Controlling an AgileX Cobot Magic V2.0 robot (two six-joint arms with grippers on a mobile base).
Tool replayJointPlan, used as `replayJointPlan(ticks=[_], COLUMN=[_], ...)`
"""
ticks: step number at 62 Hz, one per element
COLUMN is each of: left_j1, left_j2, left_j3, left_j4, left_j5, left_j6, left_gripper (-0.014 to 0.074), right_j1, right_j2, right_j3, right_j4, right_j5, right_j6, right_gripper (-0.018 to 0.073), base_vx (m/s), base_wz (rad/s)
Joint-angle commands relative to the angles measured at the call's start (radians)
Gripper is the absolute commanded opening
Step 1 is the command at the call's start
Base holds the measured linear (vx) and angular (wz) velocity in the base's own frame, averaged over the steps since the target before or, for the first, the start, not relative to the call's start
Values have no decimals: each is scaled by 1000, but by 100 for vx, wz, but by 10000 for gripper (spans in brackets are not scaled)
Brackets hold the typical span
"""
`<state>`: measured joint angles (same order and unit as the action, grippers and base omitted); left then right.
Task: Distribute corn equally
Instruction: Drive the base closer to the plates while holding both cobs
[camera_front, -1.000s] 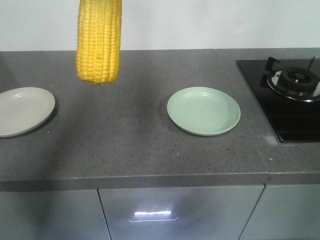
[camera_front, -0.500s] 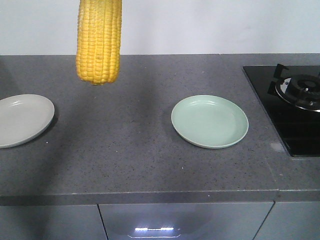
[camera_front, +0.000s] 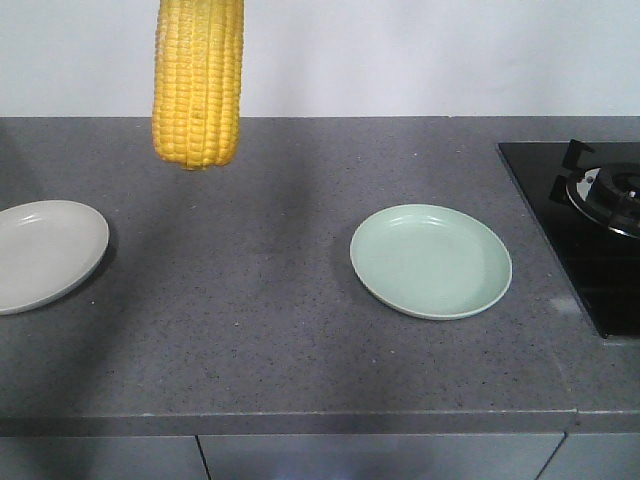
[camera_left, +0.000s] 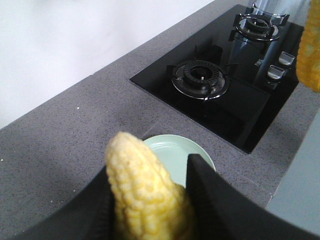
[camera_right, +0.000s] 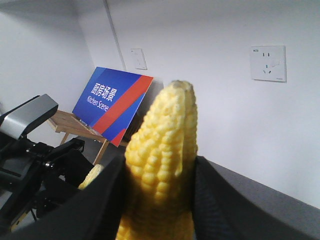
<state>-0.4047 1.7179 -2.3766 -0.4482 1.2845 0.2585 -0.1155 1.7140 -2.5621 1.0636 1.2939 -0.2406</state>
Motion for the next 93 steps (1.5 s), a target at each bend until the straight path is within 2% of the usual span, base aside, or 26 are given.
replayJointPlan(ticks=[1,93], left_j1=[-7,-7], left_j2=[-40,-40], left_j3=[-23,-23], left_j4=[-30,-30], left_j5=[-32,-32], left_j6=[-5,-5], left_gripper=[-6,-6], right_j1=[-3,-3], right_j2=[-30,-30], right_j3=[-14,-14], right_j4=[37,37], right_j5=[-5,-6], right_j6=[-5,-5], right_gripper=[-1,-1], base_vx=[6,5], base_wz=[2,2])
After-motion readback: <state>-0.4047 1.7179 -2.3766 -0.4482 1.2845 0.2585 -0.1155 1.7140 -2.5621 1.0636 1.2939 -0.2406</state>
